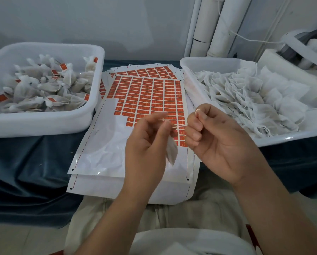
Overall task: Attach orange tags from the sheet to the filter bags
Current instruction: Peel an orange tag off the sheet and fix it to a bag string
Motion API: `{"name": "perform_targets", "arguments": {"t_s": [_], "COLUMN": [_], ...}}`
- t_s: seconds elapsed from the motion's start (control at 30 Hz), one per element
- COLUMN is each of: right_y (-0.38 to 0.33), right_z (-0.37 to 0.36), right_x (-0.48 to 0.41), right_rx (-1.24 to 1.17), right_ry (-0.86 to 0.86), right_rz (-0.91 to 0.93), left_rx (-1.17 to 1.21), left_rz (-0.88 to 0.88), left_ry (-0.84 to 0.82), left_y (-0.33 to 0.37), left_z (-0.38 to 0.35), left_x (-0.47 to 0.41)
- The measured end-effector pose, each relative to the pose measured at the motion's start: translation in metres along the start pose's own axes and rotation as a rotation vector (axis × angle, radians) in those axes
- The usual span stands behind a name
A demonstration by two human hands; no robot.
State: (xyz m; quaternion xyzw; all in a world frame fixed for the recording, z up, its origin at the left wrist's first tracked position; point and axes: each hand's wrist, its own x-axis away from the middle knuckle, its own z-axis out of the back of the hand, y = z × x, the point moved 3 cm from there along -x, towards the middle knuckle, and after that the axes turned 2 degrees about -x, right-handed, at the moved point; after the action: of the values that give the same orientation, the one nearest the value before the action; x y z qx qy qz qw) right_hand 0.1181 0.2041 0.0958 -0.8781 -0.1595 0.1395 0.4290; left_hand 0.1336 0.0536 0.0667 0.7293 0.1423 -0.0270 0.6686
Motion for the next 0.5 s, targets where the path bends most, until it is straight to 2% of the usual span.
{"name": "perform_targets", "arguments": {"t_s": [0.1,0.17,0.23,0.3,0.37,0.43,0.5], "right_y": [0.001,0.000,-0.004,-0.009,-0.012,-0.014,-0.014], "right_z": [-0.009,-0.013,-0.010,-0.007,-0.007,-0.005,-0.001], "right_x": [0.002,0.002,0.004,0.006,0.008,0.008,0.005], "right_rx": [0.005,0.018,0.148,0.307,0.335,0.288,0.212], "right_ry": [-0.050,-0.045,0.034,0.093,0.078,0.051,0.062], "right_rz": [0.046,0.084,0.183,0.305,0.373,0.352,0.278], "left_rx": [0.135,0.082,0.035,0.040,0.040,-0.131,-0.517], "left_rz": [0.030,-0.018,-0.027,0.041,0.089,0.093,0.121], "left_ry": [0.063,0.057,-0.033,-0.152,-0.173,-0.107,-0.078], "left_y": [0.004,0.010,0.011,0.009,0.005,0.000,-0.011], "left_z": [0.006,0.007,0.004,0.004,0.013,0.030,0.050], "left_x": [0.000,0.000,-0.001,-0.004,-0.012,-0.027,-0.042]}}
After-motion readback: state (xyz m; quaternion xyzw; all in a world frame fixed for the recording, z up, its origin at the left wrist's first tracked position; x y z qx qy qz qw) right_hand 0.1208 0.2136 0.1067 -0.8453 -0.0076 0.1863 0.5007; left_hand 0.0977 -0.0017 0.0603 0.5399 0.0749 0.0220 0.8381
